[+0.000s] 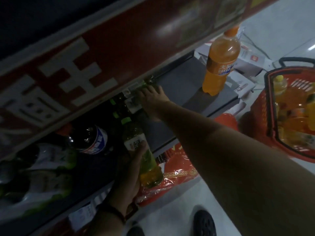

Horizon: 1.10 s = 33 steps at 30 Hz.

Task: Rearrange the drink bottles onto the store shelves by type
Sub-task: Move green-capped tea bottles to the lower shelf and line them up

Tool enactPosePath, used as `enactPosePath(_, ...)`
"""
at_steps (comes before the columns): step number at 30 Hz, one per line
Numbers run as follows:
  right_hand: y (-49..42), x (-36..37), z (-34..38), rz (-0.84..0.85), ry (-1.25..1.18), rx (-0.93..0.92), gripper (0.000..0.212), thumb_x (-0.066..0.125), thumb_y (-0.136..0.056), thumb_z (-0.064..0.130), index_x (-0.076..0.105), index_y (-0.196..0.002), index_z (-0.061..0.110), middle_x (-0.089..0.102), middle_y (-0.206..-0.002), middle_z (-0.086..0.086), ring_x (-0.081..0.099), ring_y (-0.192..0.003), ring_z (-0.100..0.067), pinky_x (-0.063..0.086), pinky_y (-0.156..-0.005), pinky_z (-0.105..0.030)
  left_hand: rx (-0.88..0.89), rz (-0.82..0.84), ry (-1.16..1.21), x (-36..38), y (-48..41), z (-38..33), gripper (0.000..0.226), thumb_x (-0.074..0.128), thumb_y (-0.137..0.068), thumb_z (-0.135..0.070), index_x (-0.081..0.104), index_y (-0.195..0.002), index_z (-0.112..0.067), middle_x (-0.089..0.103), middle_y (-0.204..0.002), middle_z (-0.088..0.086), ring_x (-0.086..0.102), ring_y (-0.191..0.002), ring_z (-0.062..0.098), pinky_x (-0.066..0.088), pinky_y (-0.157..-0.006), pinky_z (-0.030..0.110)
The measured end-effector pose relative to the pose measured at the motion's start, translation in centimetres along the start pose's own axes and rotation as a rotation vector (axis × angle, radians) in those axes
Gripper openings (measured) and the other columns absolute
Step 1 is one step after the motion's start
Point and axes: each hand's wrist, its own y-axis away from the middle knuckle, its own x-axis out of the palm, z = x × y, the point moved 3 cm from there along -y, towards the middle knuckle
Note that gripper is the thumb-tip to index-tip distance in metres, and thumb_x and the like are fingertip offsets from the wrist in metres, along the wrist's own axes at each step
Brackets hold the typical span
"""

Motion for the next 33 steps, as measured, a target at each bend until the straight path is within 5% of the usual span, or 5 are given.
enactPosePath(4, 0.9, 0.7, 0.0, 0.06, 0.185, 0.061, 0.079, 0.075, -0.089, 0.051, 0.046, -0.158, 0.025, 0.032, -0.163, -0.014, 0.033, -0.148, -0.037, 0.027, -0.12, -0.058, 0.037, 0.029, -0.068, -0.4, 0.5, -0.3, 0.107, 0.083, -0.055, -0.08, 0.052, -0.145, -0.031, 0.067, -0.126, 0.006, 0.07, -0.109, 0.027, 0.061, -0.077, 0.044)
enactPosePath(10, 6.6, 4.4, -1.6, 0.184, -0.503, 0.251, 0.069, 0.08, -0.088, 0.049, 0.05, -0.14, 0.013, 0.057, -0.131, -0.01, 0.057, -0.101, -0.024, 0.048, -0.079, -0.037, 0.038, 0.011, -0.015, -0.3, 3.1, -1.1, 0.111, 0.085, -0.043, -0.083, 0.055, -0.138, -0.033, 0.066, -0.127, 0.006, 0.068, -0.114, 0.029, 0.058, -0.096, 0.059)
enactPosePath(18, 26.3, -0.5, 2.2, 0.25, -1.639, 0.504, 0.048, 0.078, -0.096, 0.022, 0.055, -0.137, 0.019, 0.07, -0.121, -0.008, 0.075, -0.106, -0.026, 0.065, -0.092, -0.047, -0.126, 0.016, 0.075, -2.5, 12.0, -1.4, 0.083, 0.088, -0.039, -0.086, 0.072, -0.11, -0.044, 0.077, -0.12, 0.003, 0.072, -0.114, 0.032, 0.055, -0.102, 0.062)
enactPosePath(23, 34.8, -8.4, 9.1, 0.259, -1.68, 0.446, 0.047, 0.073, -0.091, 0.028, 0.059, -0.135, 0.016, 0.076, -0.119, -0.008, 0.077, -0.108, -0.029, 0.065, -0.091, -0.052, -0.083, 0.115, 0.054, -5.4, 23.3, -5.0, 0.038, 0.074, -0.095, -0.042, 0.071, -0.128, -0.025, 0.079, -0.121, 0.002, 0.075, -0.114, 0.026, 0.059, -0.102, 0.054)
enactPosePath(33, 41.2, -23.0, 23.7, 0.193, -1.699, 0.34, 0.034, 0.066, -0.1, 0.021, 0.06, -0.133, 0.015, 0.077, -0.117, -0.009, 0.076, -0.111, -0.029, 0.065, -0.091, -0.045, 0.076, 0.205, 0.068, -19.5, 39.4, -11.8, 0.025, 0.065, -0.102, -0.015, 0.065, -0.122, -0.029, 0.08, -0.114, -0.009, 0.076, -0.105, 0.007, 0.06, -0.082, 0.021)
